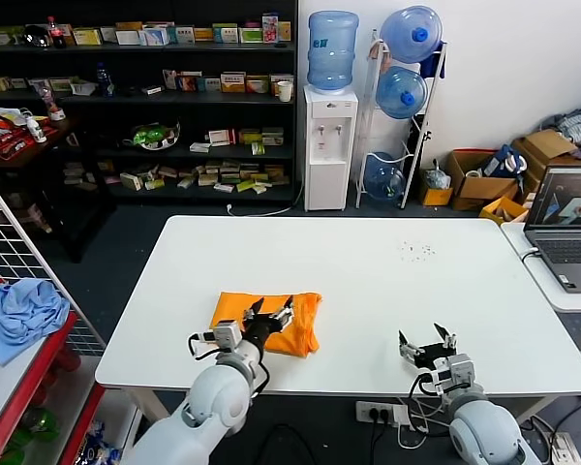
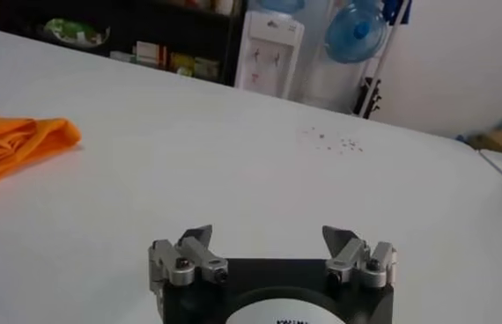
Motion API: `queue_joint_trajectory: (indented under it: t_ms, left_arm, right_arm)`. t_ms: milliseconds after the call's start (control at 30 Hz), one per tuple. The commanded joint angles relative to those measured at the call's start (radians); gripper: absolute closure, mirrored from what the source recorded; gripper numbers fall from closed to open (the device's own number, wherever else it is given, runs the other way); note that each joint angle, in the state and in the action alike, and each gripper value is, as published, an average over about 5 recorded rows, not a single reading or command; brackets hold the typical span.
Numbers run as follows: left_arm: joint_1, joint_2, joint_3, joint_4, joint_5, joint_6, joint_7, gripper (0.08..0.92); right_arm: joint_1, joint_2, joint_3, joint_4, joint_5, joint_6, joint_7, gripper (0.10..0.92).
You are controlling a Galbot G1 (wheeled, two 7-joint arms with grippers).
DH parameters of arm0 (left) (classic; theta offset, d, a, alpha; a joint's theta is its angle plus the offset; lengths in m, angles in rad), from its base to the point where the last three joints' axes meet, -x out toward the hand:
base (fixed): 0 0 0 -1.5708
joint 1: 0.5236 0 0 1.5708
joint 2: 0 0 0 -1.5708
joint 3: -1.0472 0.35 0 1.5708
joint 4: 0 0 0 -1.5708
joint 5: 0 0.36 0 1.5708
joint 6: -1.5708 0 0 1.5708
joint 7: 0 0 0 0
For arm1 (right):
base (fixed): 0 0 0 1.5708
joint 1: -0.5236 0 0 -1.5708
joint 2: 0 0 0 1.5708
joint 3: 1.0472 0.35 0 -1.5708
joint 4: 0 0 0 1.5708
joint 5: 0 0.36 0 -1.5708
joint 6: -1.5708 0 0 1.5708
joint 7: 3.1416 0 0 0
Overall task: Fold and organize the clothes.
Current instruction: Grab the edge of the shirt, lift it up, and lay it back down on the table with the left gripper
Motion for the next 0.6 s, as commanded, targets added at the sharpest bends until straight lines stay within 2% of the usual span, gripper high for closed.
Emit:
queue_joint_trajectory:
  t_ms: [33,300,433,600]
  left_arm:
    - [0.034,0.266,-0.083,0.01,-0.004,0.064,0.155,0.199]
    - [0.0,0.321,-0.168,0.131,-0.101,0.131,0.322,0.177]
    - [-0.006,0.319,-0.195,0.169,-0.132,0.168,0.387,0.177]
    - [-0.015,0.301,-0.206,0.2,-0.161,0.201,0.422,0.177]
  right_arm:
    - [0.003,-0.005,-0.003,-0.004,0.0,0.003,-0.008,0.203]
    - [-0.006,-0.011,-0.003,-0.003,0.001,0.009,-0.019,0.203]
    - [-0.014,-0.017,0.007,0.0,0.004,0.012,-0.021,0.203]
    - [-0.023,-0.022,0.017,0.003,0.007,0.014,-0.023,0.203]
